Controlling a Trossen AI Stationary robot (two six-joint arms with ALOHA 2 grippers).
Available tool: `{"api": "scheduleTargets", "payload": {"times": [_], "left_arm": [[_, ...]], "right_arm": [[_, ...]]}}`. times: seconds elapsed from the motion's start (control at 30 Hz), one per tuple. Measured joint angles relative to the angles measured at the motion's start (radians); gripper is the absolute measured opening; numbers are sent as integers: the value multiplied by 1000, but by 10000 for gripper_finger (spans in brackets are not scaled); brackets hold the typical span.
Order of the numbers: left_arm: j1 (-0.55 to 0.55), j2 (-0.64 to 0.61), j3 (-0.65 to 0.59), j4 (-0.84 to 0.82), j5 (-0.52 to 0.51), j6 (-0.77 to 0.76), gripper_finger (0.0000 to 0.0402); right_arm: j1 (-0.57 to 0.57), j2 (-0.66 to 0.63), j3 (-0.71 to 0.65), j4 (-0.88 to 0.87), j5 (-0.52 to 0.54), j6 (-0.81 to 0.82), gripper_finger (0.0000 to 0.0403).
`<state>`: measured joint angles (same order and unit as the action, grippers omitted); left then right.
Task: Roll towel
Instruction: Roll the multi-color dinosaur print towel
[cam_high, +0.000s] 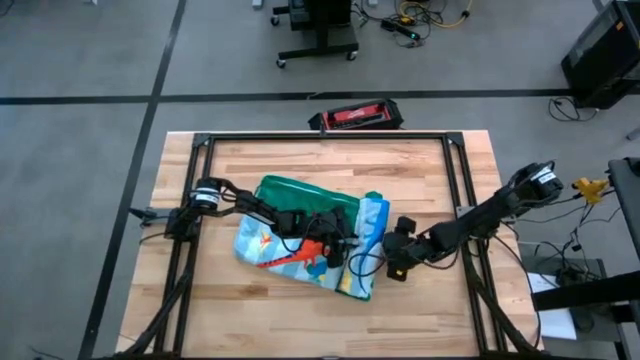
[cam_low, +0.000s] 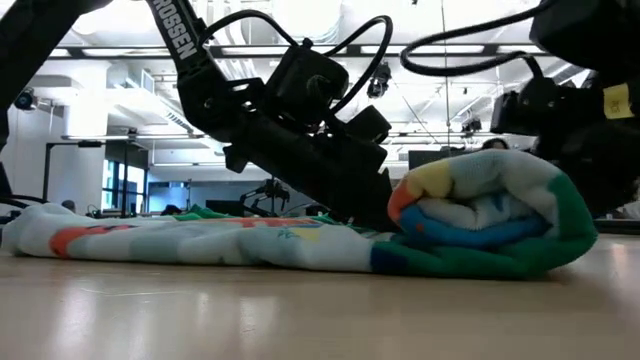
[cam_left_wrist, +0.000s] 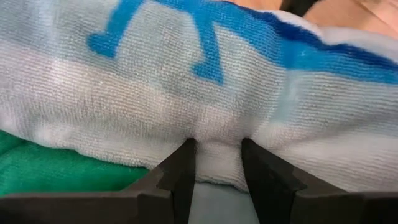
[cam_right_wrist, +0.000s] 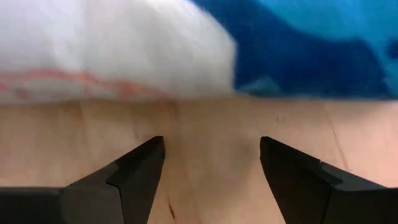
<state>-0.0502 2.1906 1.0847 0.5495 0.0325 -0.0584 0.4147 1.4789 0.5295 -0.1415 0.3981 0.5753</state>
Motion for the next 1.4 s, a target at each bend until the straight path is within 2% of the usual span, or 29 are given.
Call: {"api": "scheduleTargets", "payload": {"times": [0.1, 0.2, 0.67, 1.03, 1.13, 1.23, 1.4], "left_arm": [[0, -19, -1, -16, -2, 3, 119], [1, -47, -5, -45, 1, 21, 119], [3, -161, -5, -261, -19, 82, 119], [6, -313, -3, -511, -77, 155, 119], [6, -375, -3, -637, -80, 150, 119], [2, -420, -6, -772, -129, 110, 119], [-11, -421, -80, -761, -147, 39, 119]], "right_arm": [[-3, 57, 1, 119, 20, -33, 263], [-3, 81, 8, 168, 38, -51, 265], [-30, 80, 73, 183, 78, -155, 234], [-49, 79, 87, 184, 73, -169, 253], [-50, 79, 89, 184, 74, -169, 255], [-54, 79, 99, 183, 74, -176, 250], [-69, 79, 131, 185, 73, -199, 240]]}}
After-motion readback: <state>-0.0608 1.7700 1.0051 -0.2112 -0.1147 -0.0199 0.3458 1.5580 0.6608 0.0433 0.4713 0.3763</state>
